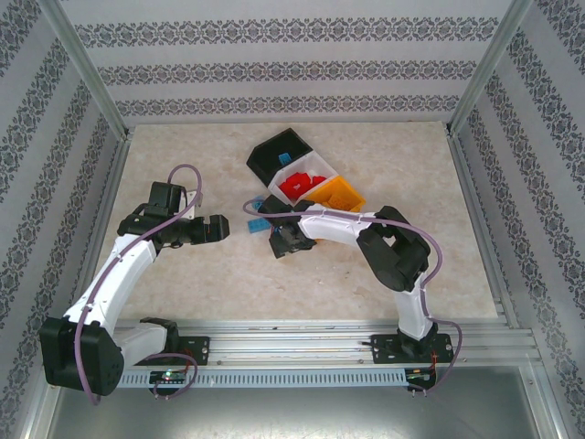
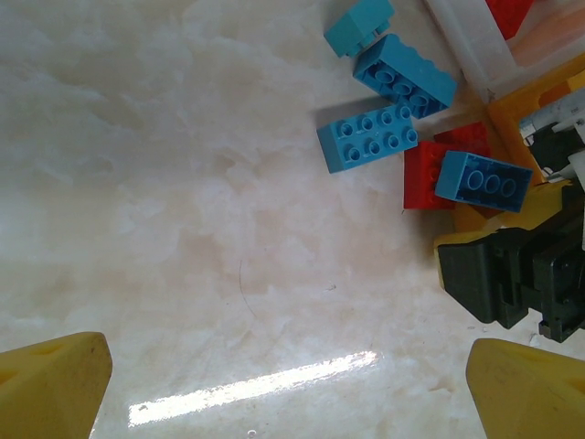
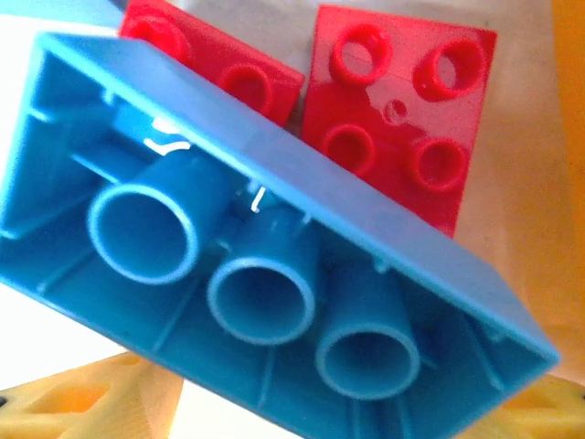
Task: Sort the legos into containers by color
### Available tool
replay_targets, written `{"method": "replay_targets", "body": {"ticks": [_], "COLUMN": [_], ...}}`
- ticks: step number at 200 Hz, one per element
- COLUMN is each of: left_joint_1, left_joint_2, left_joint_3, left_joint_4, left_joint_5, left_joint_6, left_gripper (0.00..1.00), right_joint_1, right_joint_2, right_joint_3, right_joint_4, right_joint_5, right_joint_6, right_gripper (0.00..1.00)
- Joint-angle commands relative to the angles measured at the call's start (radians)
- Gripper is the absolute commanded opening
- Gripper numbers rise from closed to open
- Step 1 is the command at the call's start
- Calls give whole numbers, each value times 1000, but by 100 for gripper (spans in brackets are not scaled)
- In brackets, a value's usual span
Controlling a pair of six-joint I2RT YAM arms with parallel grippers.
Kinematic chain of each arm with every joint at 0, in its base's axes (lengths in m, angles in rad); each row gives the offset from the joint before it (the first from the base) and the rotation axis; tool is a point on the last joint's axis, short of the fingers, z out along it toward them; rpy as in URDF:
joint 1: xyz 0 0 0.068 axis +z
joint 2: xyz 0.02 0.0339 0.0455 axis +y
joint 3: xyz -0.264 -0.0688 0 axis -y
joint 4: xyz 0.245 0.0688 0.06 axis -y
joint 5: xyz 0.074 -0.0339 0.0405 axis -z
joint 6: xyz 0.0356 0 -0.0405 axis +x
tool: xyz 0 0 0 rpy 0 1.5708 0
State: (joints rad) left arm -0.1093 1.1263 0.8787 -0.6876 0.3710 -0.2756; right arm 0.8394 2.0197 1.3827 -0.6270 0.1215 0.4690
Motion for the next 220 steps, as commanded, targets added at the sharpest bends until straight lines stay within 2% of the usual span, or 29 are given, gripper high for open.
{"method": "replay_targets", "body": {"ticks": [1,71,88,106,121,141,164,220], "left_joint_1": [10,10,11,10,10,10,10,10], "left_joint_2": [4,14,14,15,16,18,21,28], "left_joint_3": [-6,-5,-6,-6,-6,-6,-4,0], "left_joint_4": [10,10,10,10,10,10,10,10], "left_joint_5": [18,26,26,27,30,31,32,33], "left_joint_6": [9,6,5,4,4,4,6,7], "left_gripper": [100,100,100,100,100,100,100,100], "right_joint_1": [-7,-6,-8,-15,-24,-29,-31,-23], "right_joint_2": [23,16,17,25,30,33,28,-87], "right_joint_3": [27,19,19,21,23,28,25,-30], "right_joint_4": [4,18,21,26,33,41,46,41], "right_joint_5": [-6,6,10,8,-5,-24,-44,-48], "right_joint_6": [-9,-18,-19,-14,-12,-13,-16,-8], "right_gripper": [64,53,53,60,60,56,45,38]}}
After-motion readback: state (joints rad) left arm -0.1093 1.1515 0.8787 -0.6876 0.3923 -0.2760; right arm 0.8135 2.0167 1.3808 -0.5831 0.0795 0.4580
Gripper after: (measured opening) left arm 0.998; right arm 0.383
